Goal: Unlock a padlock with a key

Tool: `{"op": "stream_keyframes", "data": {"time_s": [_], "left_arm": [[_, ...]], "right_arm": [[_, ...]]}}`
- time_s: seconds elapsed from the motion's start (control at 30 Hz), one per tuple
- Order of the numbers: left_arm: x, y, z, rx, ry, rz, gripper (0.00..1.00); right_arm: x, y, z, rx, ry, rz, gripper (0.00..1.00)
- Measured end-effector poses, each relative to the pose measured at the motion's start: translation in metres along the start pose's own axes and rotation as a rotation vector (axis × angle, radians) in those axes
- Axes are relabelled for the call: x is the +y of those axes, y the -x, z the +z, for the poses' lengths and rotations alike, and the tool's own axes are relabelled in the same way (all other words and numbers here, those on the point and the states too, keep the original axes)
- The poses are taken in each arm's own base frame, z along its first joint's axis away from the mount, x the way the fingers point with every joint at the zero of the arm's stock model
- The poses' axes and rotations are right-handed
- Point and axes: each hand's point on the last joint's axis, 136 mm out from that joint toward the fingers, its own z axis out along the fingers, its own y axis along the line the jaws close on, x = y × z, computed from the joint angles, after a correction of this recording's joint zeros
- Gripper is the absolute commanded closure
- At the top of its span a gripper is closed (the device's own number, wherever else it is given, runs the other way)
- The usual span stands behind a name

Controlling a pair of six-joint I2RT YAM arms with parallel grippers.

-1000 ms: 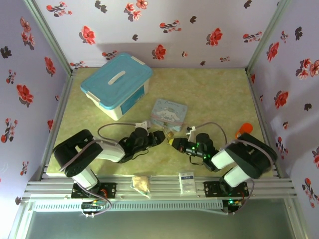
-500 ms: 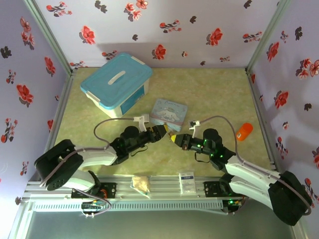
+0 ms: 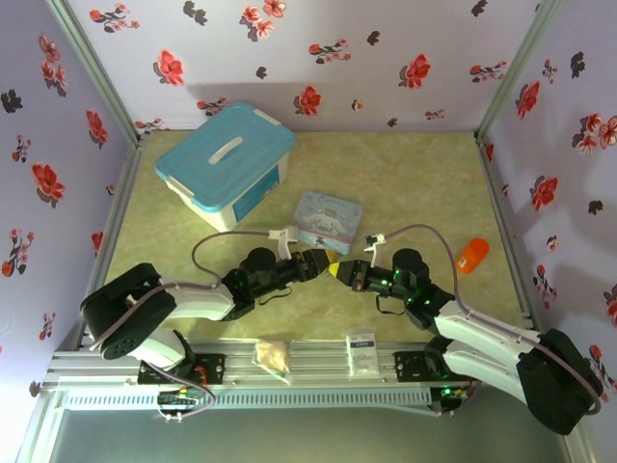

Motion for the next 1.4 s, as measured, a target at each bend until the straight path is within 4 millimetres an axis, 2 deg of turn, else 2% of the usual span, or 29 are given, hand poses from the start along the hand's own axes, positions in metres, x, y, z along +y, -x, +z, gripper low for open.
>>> {"op": "stream_keyframes", "data": {"time_s": [0.1,0.17,0.37,0.43,0.57,0.6,0.63,0.7,0.73,0.83,0.97,1.03,1.2,1.3,1.4], "left_arm": [[-0.013,0.002,0.002,-0.003,-0.044,-0.003,0.65],[-0.017,0.003,0.002,-0.006,-0.061,-0.006,0.69],[-0.014,0.001,0.005,-0.009,-0.07,-0.032,0.88],[-0.013,0.001,0.006,-0.009,-0.069,-0.041,0.98],[-0.015,0.002,0.006,-0.015,-0.078,-0.044,1.0],[-0.015,0.003,0.006,-0.016,-0.079,-0.043,1.0],[-0.015,0.003,0.006,-0.018,-0.08,-0.043,1.0],[-0.017,0.004,0.006,-0.023,-0.088,-0.042,1.0],[-0.02,0.006,0.005,-0.031,-0.096,-0.04,1.0],[-0.027,0.015,0.001,-0.065,-0.108,-0.034,1.0],[-0.036,0.031,-0.007,-0.115,-0.095,0.012,1.0],[-0.048,0.042,-0.011,-0.147,-0.097,0.046,1.0],[-0.085,0.076,-0.02,-0.244,-0.152,0.1,1.0],[-0.092,0.083,-0.02,-0.266,-0.165,0.106,1.0],[-0.091,0.083,-0.02,-0.267,-0.16,0.114,1.0]], "right_arm": [[0.003,0.002,0.0,-0.01,0.013,-0.002,1.0],[0.005,0.003,0.0,-0.014,0.018,-0.001,1.0],[0.006,0.005,0.0,-0.019,0.025,0.004,1.0],[0.007,0.005,0.0,-0.021,0.026,0.004,1.0],[0.005,0.006,-0.001,-0.027,0.025,0.008,0.99],[0.005,0.007,-0.001,-0.029,0.026,0.009,0.85],[0.005,0.008,-0.001,-0.033,0.024,0.011,0.62],[0.003,0.01,-0.002,-0.047,0.015,0.011,0.07],[0.0,0.011,-0.004,-0.059,0.005,0.012,0.01],[-0.001,0.019,-0.011,-0.127,-0.006,-0.001,0.01],[0.017,0.043,-0.022,-0.256,0.039,-0.056,0.01],[0.025,0.052,-0.025,-0.297,0.057,-0.078,0.01],[0.05,0.07,-0.019,-0.328,0.118,-0.145,0.14],[0.066,0.076,-0.014,-0.337,0.186,-0.173,0.2],[0.079,0.077,-0.012,-0.34,0.261,-0.178,0.36]]}}
